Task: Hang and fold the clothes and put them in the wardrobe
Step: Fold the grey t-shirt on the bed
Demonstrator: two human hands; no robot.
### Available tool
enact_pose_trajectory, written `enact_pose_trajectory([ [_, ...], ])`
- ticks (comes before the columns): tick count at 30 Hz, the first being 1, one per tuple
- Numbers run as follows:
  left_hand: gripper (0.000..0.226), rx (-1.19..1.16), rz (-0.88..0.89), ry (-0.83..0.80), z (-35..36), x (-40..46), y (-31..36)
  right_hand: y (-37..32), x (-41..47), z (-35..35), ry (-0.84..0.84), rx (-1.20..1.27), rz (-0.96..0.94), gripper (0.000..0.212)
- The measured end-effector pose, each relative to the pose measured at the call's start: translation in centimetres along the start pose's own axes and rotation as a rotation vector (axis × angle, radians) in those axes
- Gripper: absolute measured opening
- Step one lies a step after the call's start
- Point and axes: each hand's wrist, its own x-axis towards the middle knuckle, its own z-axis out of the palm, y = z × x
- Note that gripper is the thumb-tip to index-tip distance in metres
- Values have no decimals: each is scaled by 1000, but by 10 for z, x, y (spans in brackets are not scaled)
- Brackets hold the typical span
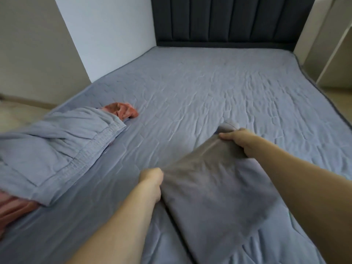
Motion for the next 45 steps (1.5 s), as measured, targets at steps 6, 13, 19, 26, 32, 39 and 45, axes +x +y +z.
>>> enact_pose_trajectory([
  [6, 26, 159, 312, 152, -118, -145, 174, -208, -126, -14, -111, 92, -112, 39],
  [13, 17, 473, 791, 514, -334, -380, 462, -537, -328, -7, -354, 135, -307, 47],
  [19, 13, 399, 889, 713, -522, -513, 598, -730, -489, 73, -573, 357, -509, 35],
  [26, 11, 136, 999, 884, -713, -564, 661, -841, -604, 234, -477, 529, -730, 22],
  [32, 11, 41, 950, 1065, -844, -528, 675, -883, -639, 392, -436, 566, -794, 24],
  [39, 22, 136, 856, 1208, -999, -451, 710, -945, -638, 593, -511, 583, -748, 32],
  [45, 18, 155, 762, 1310, -1136, -382, 760, -1021, -646, 770, -635, 476, -578, 37],
])
